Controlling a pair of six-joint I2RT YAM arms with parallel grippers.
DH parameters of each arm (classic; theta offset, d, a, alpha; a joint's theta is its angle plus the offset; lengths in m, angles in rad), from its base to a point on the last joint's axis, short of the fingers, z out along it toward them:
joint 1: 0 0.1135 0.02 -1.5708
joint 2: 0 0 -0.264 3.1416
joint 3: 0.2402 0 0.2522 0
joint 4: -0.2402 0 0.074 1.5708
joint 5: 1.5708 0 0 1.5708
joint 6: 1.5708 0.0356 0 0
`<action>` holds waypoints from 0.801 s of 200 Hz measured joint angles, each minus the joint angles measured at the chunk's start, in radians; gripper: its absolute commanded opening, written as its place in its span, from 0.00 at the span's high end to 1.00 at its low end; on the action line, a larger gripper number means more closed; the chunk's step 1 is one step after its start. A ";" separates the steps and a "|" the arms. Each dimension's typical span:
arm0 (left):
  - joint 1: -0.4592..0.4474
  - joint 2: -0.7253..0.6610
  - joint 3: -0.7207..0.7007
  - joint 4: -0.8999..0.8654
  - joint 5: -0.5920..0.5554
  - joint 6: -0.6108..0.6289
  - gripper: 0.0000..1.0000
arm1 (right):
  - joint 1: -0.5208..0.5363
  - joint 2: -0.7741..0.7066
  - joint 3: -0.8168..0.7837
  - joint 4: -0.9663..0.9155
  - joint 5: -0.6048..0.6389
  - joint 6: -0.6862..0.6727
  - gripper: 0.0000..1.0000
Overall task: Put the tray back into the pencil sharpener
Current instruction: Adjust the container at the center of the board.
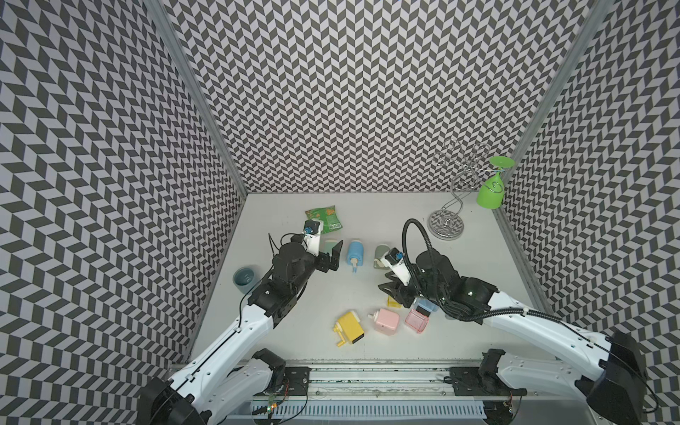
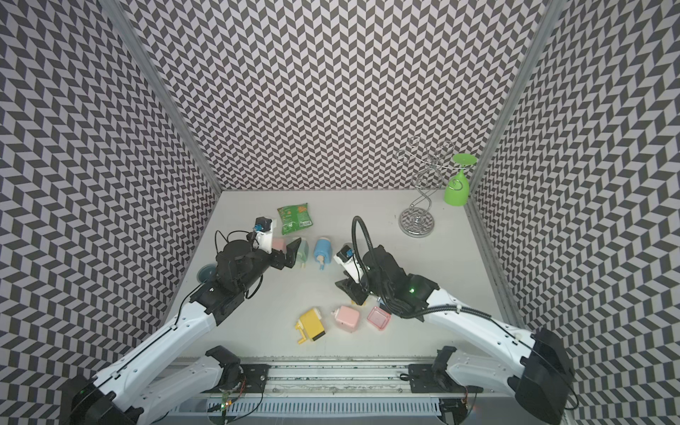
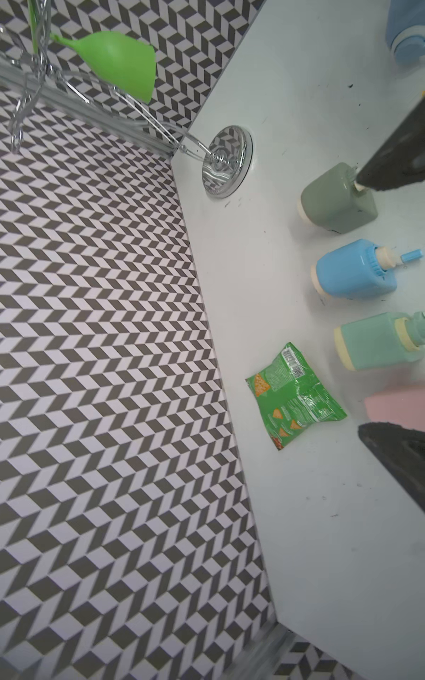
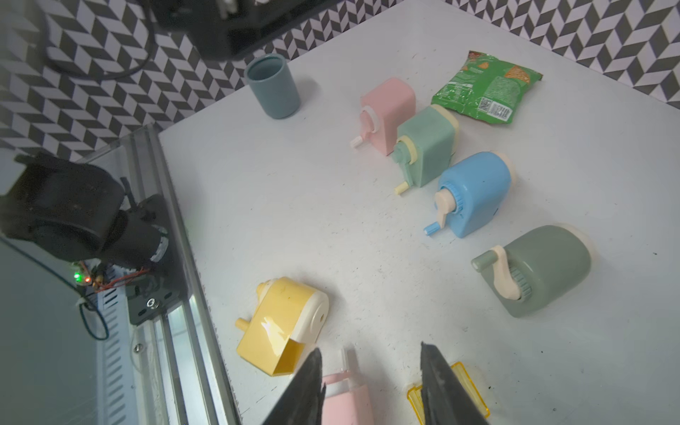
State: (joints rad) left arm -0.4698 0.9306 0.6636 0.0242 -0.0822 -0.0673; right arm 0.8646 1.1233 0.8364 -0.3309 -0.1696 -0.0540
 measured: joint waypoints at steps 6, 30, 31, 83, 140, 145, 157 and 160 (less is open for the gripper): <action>0.010 -0.005 -0.008 -0.002 0.004 -0.015 0.01 | 0.005 -0.005 0.000 -0.011 0.003 -0.004 0.56; 0.015 -0.024 -0.035 0.012 0.029 -0.053 0.01 | 0.024 -0.026 0.000 -0.062 0.021 0.004 0.56; 0.015 -0.024 -0.036 0.012 0.031 -0.055 0.00 | 0.024 -0.027 0.000 -0.064 0.021 0.006 0.55; 0.015 -0.027 -0.066 0.076 0.126 -0.018 0.00 | 0.166 -0.065 -0.005 -0.161 0.084 0.065 0.50; 0.015 -0.028 -0.079 0.132 0.173 0.031 0.00 | 0.184 -0.031 0.006 -0.220 0.179 0.048 0.48; 0.015 -0.028 -0.082 0.132 0.182 0.040 0.00 | 0.180 -0.024 0.013 -0.228 0.195 0.044 0.49; 0.015 -0.031 -0.090 0.133 0.212 0.067 0.01 | 0.166 -0.005 0.040 -0.254 0.225 0.043 0.50; 0.015 -0.033 -0.092 0.133 0.220 0.075 0.01 | 0.161 0.000 0.050 -0.263 0.231 0.043 0.51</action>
State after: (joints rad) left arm -0.4545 0.8978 0.5720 0.1570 0.1379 0.0074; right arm 1.0252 1.1236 0.8864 -0.5941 0.0612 -0.0105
